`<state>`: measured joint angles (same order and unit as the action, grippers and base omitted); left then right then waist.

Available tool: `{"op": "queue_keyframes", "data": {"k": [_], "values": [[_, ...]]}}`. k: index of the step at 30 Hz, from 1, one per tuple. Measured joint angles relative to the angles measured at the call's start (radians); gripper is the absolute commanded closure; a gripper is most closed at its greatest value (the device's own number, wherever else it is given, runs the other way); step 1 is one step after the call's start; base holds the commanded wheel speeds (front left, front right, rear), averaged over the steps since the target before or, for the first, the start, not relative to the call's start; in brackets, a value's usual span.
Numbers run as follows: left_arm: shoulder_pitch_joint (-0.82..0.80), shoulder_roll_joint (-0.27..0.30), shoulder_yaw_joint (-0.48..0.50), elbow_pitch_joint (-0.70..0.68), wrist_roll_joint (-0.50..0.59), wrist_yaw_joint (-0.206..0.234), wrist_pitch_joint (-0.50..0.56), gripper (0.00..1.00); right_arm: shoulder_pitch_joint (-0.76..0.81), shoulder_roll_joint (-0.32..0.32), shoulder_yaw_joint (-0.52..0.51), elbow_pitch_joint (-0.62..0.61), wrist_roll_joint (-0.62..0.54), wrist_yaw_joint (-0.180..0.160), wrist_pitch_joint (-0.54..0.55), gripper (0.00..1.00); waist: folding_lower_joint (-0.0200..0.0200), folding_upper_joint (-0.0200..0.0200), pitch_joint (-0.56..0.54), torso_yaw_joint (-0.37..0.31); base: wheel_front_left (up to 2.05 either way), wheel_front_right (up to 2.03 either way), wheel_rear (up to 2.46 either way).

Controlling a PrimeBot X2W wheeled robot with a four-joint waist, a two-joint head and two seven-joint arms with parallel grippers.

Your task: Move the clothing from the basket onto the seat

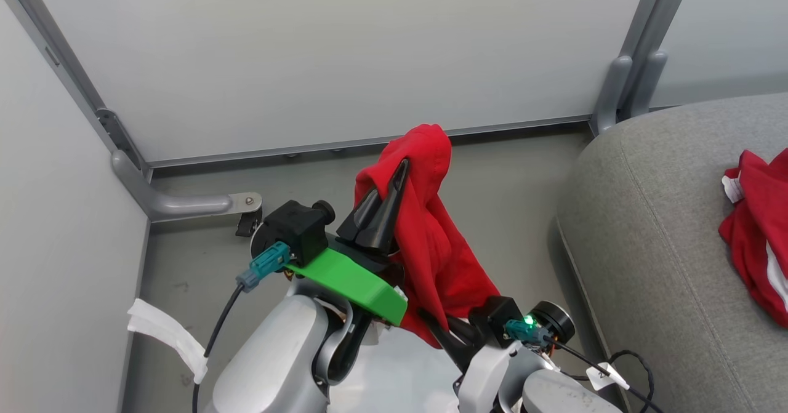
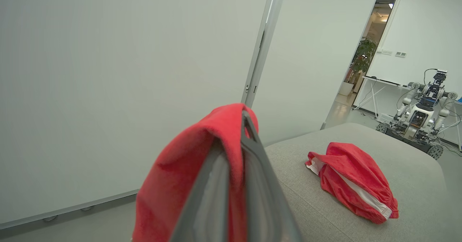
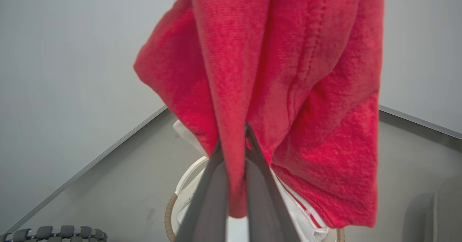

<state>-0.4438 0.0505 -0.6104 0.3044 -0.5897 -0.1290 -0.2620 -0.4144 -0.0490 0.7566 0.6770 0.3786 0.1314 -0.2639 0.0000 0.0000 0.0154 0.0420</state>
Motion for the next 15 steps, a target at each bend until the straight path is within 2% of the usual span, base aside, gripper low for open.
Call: {"op": "queue_keyframes", "data": {"k": [9,10,11,12,15], "values": [[0.001,0.0,0.012,-0.004,0.001,0.0,0.0,1.0,0.002,0.0,-0.009,-0.007,0.003,0.0,0.0,1.0,0.0,0.0,0.003,-0.017,0.0,0.0,0.0],[0.001,0.0,0.021,-0.009,0.001,0.0,0.0,0.65,0.004,-0.001,-0.017,-0.024,0.002,0.0,0.0,1.0,0.0,0.0,0.004,-0.02,0.0,0.0,0.0],[0.001,0.0,0.027,-0.009,0.002,0.0,0.0,0.09,0.004,0.0,-0.025,-0.036,-0.004,0.0,0.0,1.0,0.0,0.0,0.005,-0.023,0.0,0.0,0.0],[0.003,0.0,0.032,-0.009,0.008,0.0,0.0,0.0,0.007,0.0,-0.034,-0.051,-0.011,0.0,0.0,1.0,0.0,0.0,0.006,-0.027,0.0,0.0,0.0],[0.013,-0.001,0.045,-0.006,0.032,0.0,0.0,0.0,0.021,-0.001,-0.053,-0.09,-0.03,0.0,0.0,1.0,0.0,0.0,0.008,-0.043,0.0,0.0,0.0]]}}
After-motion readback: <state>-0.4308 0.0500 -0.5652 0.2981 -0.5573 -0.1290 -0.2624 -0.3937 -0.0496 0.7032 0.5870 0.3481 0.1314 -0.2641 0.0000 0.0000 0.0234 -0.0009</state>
